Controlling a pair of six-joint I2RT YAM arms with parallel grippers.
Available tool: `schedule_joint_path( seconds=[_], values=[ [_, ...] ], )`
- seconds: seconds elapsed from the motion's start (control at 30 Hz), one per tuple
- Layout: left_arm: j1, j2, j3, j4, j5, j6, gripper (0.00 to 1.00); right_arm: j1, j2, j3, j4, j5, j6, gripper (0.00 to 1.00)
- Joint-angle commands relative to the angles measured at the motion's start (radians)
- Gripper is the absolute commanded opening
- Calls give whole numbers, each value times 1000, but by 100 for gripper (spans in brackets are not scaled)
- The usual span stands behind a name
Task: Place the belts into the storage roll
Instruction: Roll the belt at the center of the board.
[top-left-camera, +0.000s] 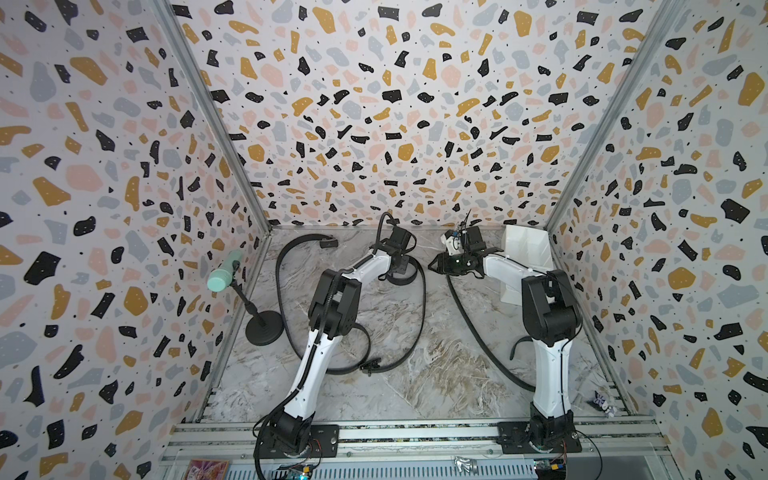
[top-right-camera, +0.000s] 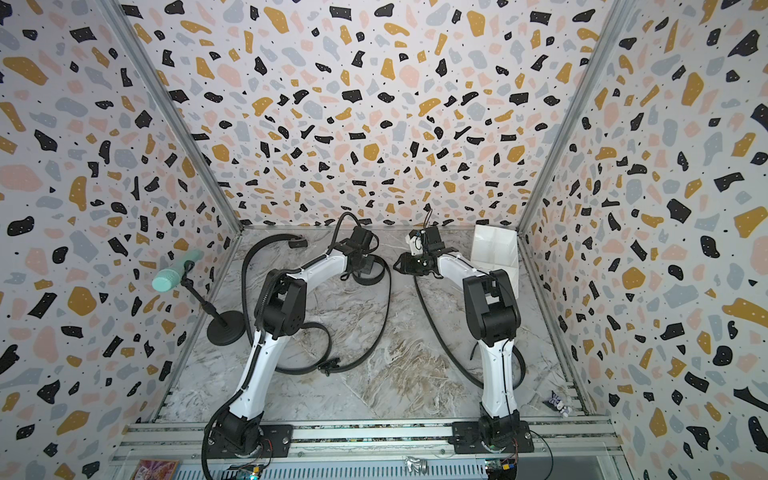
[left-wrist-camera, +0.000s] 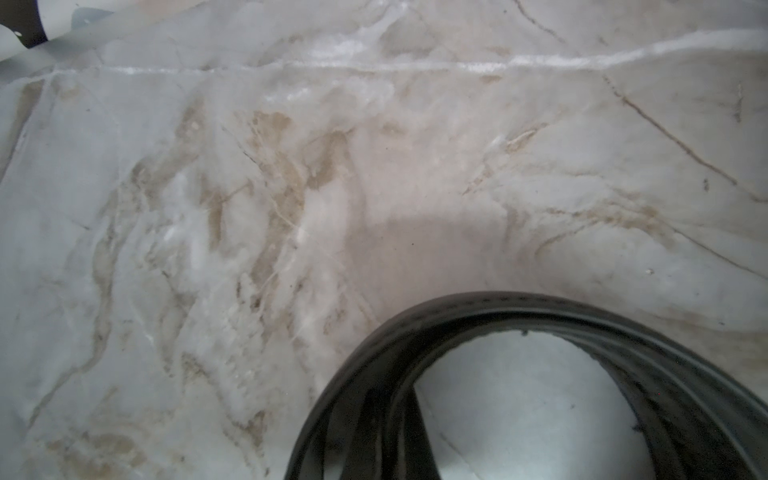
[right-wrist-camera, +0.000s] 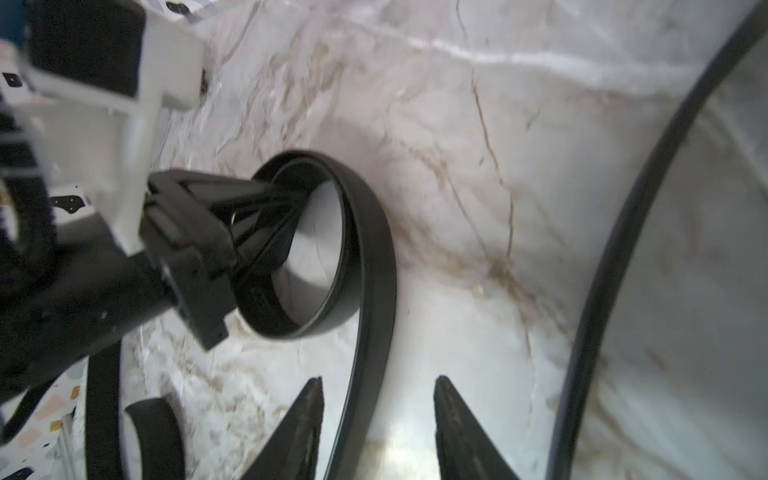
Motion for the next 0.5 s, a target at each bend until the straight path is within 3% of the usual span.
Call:
schedule_joint_path(
  seconds=[0.0,0.23,0.47],
  values=[
    [-6,58,-44,9,36,4,0,11,79,118,-13,-2,-25,47],
    [-5,57,-41,6,38,2,0,41,189,293,5,-34,-5,47],
    [-5,61,-41,10,45,-7,0,47,237,324,-27,49,-6,33]
  ],
)
